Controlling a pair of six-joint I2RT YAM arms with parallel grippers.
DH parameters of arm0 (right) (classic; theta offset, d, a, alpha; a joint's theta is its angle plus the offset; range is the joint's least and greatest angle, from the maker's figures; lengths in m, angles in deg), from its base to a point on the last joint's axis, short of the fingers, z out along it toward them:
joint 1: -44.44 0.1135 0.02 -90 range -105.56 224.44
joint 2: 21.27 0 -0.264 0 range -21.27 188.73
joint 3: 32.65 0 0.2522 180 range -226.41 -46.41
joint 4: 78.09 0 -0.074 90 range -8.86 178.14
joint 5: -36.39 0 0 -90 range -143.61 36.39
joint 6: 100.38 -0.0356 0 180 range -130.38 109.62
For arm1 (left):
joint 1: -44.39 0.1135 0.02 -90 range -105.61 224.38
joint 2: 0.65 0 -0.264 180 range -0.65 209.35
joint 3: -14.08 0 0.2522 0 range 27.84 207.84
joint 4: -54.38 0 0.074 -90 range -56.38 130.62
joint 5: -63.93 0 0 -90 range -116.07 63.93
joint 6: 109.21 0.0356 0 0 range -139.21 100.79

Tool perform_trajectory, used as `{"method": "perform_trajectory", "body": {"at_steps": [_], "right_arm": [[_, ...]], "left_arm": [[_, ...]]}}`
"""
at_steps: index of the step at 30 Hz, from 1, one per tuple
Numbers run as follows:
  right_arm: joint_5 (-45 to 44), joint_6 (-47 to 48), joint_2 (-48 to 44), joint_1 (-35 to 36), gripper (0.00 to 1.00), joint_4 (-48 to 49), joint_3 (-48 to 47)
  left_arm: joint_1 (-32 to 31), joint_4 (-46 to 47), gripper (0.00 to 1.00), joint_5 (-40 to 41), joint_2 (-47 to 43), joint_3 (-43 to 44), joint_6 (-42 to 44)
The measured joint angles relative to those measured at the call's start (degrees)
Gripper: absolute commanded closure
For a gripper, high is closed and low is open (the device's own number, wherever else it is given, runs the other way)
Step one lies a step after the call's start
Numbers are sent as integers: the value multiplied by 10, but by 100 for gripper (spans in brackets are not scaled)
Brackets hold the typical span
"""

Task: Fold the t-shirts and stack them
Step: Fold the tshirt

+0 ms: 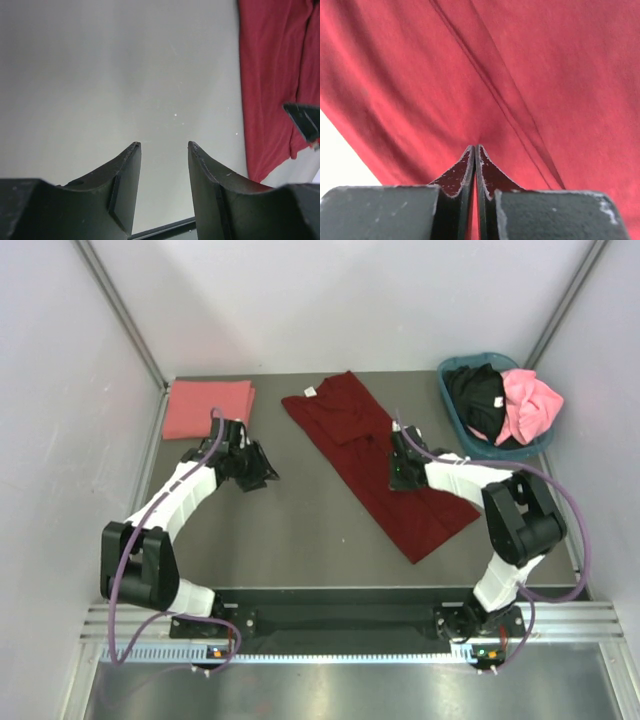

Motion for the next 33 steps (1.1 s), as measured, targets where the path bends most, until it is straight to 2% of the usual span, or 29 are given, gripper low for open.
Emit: {"method": "perform_trajectory", "body": {"at_steps": [13,26,33], "right_arm": [[-86,-44,-51,84,99,28,84],[-126,-174,-55,235,95,6,89],[-112,-211,-57,264,90,-30,78]], "left_arm": [[39,-7,51,21,0,-5,4],[39,-30,50,34,-60,-68,16],[38,0,51,-24,-63,-129,4]]}}
